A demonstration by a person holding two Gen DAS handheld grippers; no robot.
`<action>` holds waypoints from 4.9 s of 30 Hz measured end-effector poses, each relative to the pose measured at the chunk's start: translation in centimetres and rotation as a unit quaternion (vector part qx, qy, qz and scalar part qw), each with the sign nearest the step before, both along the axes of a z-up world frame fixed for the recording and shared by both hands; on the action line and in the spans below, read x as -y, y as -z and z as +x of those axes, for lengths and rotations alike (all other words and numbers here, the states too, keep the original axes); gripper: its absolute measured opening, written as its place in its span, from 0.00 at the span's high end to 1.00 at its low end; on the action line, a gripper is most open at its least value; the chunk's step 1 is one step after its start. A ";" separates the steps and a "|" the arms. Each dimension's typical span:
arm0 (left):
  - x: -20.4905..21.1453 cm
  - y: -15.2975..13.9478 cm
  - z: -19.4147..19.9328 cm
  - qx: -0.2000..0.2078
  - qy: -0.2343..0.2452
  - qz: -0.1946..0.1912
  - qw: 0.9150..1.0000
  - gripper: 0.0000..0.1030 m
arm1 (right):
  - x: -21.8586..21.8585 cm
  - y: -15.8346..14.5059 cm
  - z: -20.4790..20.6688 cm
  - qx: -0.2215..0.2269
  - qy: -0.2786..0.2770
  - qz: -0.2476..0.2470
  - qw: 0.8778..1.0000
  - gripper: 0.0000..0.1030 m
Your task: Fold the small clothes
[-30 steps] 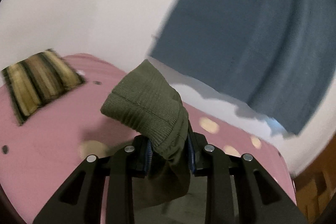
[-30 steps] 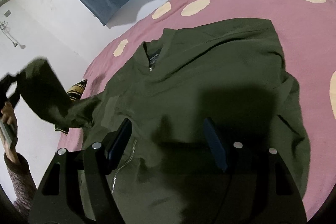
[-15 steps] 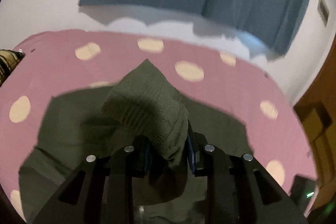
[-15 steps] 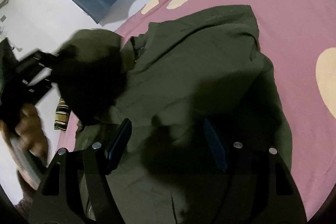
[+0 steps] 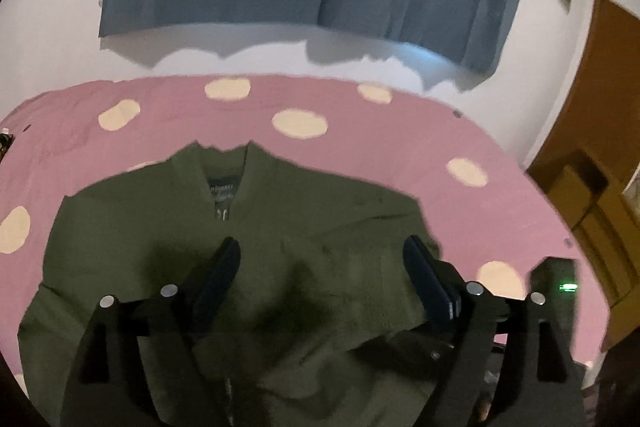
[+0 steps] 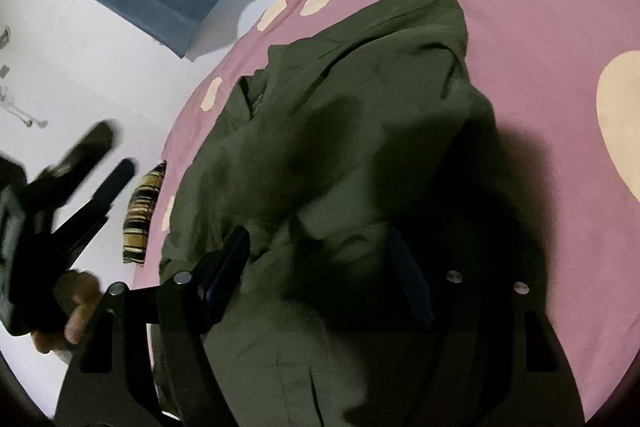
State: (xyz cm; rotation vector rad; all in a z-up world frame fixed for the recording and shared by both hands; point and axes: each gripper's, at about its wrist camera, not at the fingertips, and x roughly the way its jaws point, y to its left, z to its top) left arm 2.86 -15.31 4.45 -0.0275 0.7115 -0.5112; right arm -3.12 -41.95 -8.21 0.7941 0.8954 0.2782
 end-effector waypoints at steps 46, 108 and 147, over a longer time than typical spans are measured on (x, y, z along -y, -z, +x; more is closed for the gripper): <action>-26.2 7.6 0.6 -0.068 -0.245 -0.010 0.967 0.17 | -4.1 -3.9 5.7 0.018 -0.034 -0.143 0.989 0.88; -32.3 9.0 -8.1 -0.151 -0.073 -0.071 0.983 0.17 | 3.4 -0.2 -12.2 -0.042 -0.015 -0.065 0.997 0.43; -30.2 12.1 -13.5 -0.243 0.125 -0.197 0.941 0.18 | -4.0 0.5 -17.9 0.000 -0.246 0.071 0.967 0.33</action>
